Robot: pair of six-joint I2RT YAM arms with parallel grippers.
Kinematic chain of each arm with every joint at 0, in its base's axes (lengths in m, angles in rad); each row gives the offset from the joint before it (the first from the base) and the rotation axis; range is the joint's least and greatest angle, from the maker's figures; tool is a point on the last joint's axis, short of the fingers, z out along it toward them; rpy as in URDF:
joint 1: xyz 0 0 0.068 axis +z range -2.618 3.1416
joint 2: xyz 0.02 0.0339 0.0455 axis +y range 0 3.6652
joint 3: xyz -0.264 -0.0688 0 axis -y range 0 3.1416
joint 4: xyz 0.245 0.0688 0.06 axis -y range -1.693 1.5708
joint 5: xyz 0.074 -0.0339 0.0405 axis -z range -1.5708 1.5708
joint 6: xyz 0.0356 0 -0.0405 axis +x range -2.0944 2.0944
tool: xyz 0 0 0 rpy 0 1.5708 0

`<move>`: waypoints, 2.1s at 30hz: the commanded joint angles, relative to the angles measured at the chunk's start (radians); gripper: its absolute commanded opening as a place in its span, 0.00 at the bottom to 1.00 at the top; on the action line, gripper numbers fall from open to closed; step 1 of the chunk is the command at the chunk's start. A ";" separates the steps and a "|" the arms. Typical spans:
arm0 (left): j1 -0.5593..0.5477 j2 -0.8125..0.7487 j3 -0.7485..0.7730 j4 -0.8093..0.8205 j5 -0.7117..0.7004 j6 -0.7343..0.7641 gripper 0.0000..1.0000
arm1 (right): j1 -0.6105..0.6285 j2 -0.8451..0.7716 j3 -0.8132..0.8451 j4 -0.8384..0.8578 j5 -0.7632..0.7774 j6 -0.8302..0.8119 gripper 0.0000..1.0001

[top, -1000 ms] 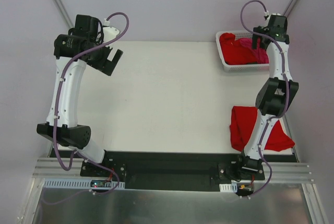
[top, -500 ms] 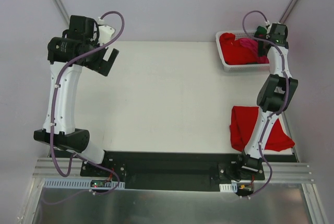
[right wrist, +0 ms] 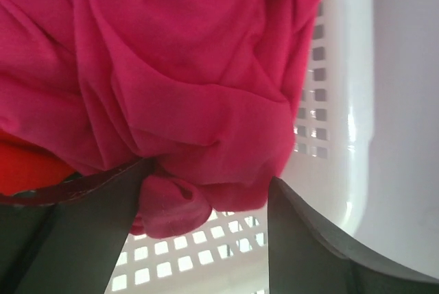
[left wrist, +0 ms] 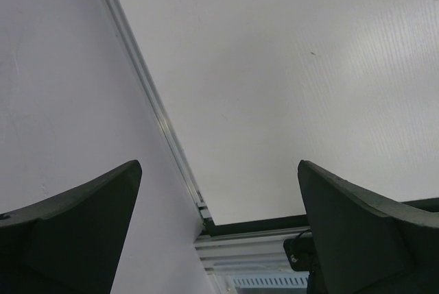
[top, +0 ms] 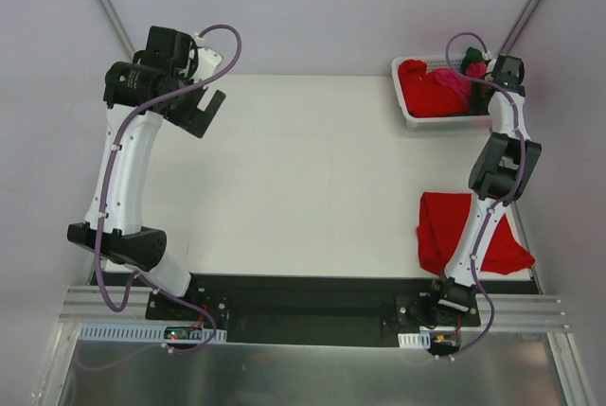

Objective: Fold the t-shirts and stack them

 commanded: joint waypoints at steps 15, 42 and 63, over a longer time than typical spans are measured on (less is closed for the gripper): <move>-0.037 -0.009 0.029 -0.023 -0.051 -0.002 0.99 | 0.021 -0.061 -0.012 -0.002 -0.056 0.026 0.27; -0.037 0.008 0.099 -0.039 0.094 -0.022 0.99 | 0.069 -0.426 -0.077 0.503 -0.068 -0.165 0.01; -0.037 -0.101 0.035 -0.039 0.184 0.001 0.99 | 0.256 -0.762 -0.092 1.021 -0.240 -0.527 0.01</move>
